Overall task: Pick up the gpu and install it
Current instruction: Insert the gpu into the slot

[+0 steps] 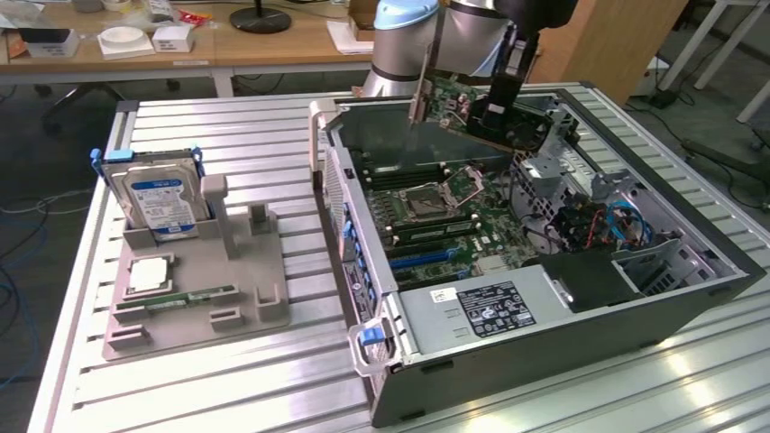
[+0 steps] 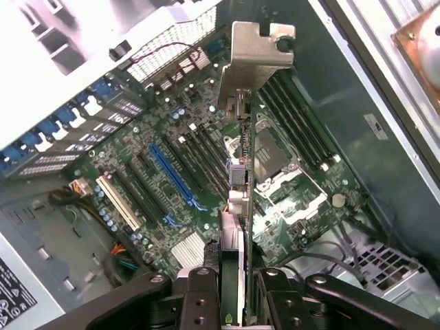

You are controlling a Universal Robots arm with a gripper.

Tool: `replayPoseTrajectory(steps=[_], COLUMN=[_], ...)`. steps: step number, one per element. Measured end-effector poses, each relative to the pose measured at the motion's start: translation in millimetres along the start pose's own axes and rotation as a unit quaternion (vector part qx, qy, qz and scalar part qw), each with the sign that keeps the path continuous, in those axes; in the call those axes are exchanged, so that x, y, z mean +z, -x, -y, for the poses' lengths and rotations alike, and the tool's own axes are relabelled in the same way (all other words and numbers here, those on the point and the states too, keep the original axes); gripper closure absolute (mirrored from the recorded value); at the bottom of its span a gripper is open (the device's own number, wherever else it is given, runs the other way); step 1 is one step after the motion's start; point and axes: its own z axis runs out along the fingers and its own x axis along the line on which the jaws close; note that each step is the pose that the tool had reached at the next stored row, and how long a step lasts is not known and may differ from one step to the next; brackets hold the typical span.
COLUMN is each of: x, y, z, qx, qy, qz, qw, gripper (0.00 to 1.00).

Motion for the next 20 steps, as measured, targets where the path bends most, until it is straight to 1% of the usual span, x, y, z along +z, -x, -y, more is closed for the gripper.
replayPoseTrajectory(steps=[3,6,9,11,13,16,18,20], x=[0.0,0.1,0.1,0.1,0.2,0.3,0.4,0.4], y=[0.0,0.0,0.0,0.0,0.0,0.0,0.0,0.0], z=[0.0,0.0,0.0,0.0,0.0,0.0,0.0,0.0], qx=[-0.019,-0.041,-0.065,-0.081,-0.099,-0.126,-0.143,-0.161], qy=[0.0005,0.001,0.0016,0.002,0.0024,0.0031,0.0035,0.0039], qz=[0.0,-0.0001,-0.0002,-0.0003,-0.0003,-0.0003,-0.0004,-0.0005], qw=[0.9998,0.9991,0.9979,0.9967,0.9951,0.9921,0.9897,0.9869], gripper=[0.73,0.73,0.73,0.73,0.73,0.73,0.73,0.73])
